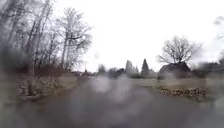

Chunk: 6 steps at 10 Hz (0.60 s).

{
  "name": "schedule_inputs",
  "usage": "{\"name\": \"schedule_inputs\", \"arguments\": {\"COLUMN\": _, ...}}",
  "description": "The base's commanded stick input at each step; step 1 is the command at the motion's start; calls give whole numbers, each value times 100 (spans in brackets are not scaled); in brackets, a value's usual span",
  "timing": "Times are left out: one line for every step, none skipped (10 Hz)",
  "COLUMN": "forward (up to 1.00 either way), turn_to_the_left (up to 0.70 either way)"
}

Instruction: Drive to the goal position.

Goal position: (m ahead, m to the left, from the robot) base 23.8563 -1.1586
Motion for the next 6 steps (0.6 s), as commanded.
{"name": "schedule_inputs", "arguments": {"forward": 100, "turn_to_the_left": 0}}
{"name": "schedule_inputs", "arguments": {"forward": 100, "turn_to_the_left": 0}}
{"name": "schedule_inputs", "arguments": {"forward": 100, "turn_to_the_left": 0}}
{"name": "schedule_inputs", "arguments": {"forward": 100, "turn_to_the_left": 0}}
{"name": "schedule_inputs", "arguments": {"forward": 100, "turn_to_the_left": 0}}
{"name": "schedule_inputs", "arguments": {"forward": 100, "turn_to_the_left": 0}}
